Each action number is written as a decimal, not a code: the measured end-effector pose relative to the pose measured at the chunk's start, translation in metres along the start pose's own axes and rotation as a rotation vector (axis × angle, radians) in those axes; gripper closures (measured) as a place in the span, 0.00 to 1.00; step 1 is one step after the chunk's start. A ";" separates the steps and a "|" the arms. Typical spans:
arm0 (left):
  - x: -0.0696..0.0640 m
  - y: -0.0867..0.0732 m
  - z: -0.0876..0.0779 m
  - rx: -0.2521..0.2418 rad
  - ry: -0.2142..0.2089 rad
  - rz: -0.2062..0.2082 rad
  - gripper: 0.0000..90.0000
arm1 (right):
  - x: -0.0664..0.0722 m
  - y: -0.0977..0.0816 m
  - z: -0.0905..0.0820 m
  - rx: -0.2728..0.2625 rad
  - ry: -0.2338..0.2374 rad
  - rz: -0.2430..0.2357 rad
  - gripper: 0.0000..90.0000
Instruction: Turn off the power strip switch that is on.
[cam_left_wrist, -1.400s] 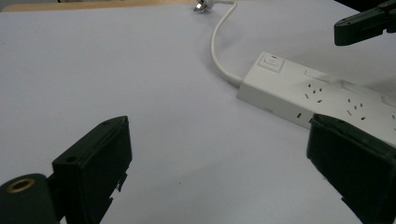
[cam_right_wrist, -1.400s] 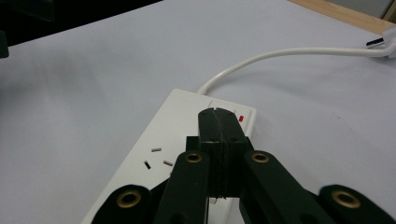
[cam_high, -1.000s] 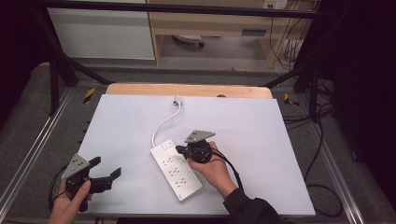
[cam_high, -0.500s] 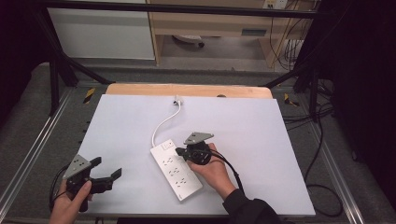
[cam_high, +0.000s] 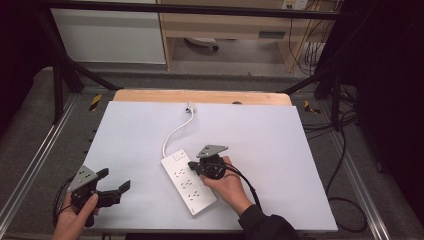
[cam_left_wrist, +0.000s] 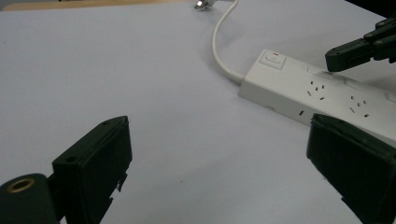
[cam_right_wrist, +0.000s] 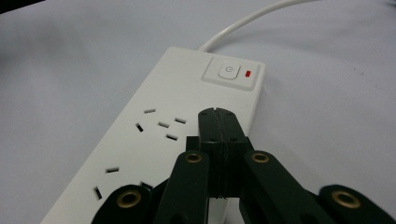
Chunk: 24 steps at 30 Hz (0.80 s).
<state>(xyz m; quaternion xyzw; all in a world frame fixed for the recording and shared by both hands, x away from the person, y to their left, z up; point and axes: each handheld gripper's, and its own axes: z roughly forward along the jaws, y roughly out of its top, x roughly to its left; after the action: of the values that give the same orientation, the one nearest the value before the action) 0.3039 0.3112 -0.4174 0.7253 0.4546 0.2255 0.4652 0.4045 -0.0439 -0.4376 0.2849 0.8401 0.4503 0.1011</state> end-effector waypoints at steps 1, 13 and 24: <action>0.000 0.000 0.000 0.000 0.000 0.000 0.07 | 0.000 -0.001 0.001 0.001 0.000 0.003 1.00; 0.000 0.000 0.000 0.000 0.000 0.001 0.07 | 0.002 -0.003 0.001 0.001 0.003 0.000 1.00; 0.000 0.000 0.000 0.002 -0.003 0.001 0.07 | 0.003 -0.003 0.001 -0.001 0.002 -0.003 1.00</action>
<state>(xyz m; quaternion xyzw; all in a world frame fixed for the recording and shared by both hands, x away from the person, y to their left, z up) 0.3035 0.3110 -0.4174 0.7264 0.4538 0.2242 0.4650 0.4010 -0.0429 -0.4404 0.2831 0.8404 0.4509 0.1011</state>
